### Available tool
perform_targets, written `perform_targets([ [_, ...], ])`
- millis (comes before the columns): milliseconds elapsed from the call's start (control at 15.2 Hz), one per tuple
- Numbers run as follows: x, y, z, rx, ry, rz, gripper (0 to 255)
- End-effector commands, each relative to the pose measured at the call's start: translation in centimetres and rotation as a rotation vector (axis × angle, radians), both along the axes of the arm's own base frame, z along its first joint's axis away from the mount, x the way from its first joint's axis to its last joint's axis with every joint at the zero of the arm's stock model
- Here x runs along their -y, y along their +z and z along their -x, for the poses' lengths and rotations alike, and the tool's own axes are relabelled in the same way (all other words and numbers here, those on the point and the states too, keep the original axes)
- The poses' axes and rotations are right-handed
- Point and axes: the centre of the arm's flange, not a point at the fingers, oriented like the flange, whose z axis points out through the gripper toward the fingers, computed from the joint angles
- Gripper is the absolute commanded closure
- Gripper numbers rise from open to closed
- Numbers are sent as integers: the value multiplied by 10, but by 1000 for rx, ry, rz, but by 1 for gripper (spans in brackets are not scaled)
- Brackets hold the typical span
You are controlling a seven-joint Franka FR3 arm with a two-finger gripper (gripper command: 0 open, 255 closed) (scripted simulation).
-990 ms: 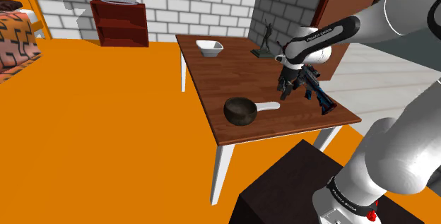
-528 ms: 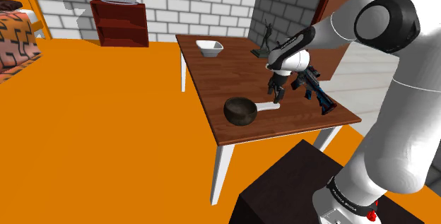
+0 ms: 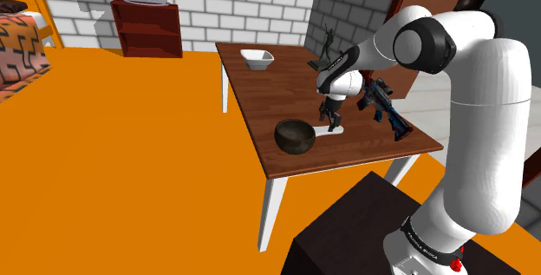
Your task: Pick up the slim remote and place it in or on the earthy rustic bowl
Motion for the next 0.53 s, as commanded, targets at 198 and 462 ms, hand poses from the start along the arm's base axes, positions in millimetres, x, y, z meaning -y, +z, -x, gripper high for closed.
perform_targets([
  [198,0,-25,0,0,2,0,0],
  [462,0,-25,0,0,2,0,0],
])
